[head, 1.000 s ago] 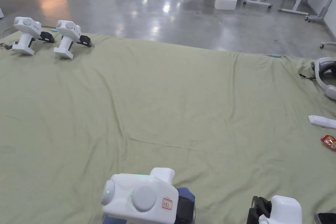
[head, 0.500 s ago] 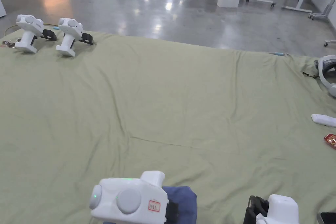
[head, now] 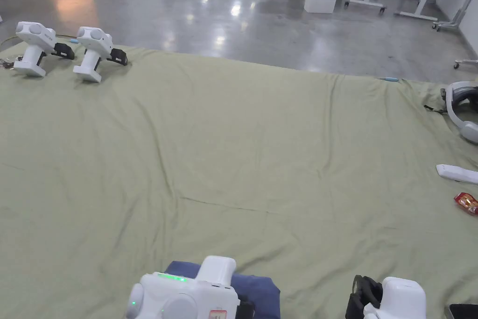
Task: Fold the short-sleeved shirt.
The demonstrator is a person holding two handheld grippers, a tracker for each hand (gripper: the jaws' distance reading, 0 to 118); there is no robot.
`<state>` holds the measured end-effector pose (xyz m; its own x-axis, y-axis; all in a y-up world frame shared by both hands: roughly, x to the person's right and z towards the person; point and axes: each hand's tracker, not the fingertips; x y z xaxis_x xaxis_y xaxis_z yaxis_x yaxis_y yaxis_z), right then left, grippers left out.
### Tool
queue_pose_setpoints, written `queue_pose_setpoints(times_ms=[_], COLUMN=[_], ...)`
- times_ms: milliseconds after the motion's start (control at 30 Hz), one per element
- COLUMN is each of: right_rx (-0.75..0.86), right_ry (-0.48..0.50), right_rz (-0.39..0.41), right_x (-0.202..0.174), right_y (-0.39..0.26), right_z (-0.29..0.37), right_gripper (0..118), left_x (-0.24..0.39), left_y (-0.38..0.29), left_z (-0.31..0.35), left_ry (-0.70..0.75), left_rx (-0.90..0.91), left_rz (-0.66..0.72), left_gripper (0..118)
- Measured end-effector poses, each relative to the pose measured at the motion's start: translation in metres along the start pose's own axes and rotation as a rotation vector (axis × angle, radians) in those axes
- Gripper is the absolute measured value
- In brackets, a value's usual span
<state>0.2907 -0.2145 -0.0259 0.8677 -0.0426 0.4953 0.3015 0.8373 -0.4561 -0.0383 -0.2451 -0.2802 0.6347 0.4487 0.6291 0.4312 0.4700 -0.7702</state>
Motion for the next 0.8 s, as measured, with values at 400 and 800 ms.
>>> queue_pose_setpoints(times_ms=[400,800], right_rx=[0.273,0.439], right_ry=[-0.02,-0.062], right_rz=[0.05,0.016], right_x=[-0.034,-0.048], right_y=[0.05,0.089], right_z=[0.016,0.027], right_gripper=[12,12], left_x=[-0.004,0.018], left_y=[0.004,-0.025], left_z=[0.149,0.18], left_ry=[0.335,0.609], left_rx=[0.685,0.929], left_rz=[-0.101,-0.197], left_gripper=[12,12])
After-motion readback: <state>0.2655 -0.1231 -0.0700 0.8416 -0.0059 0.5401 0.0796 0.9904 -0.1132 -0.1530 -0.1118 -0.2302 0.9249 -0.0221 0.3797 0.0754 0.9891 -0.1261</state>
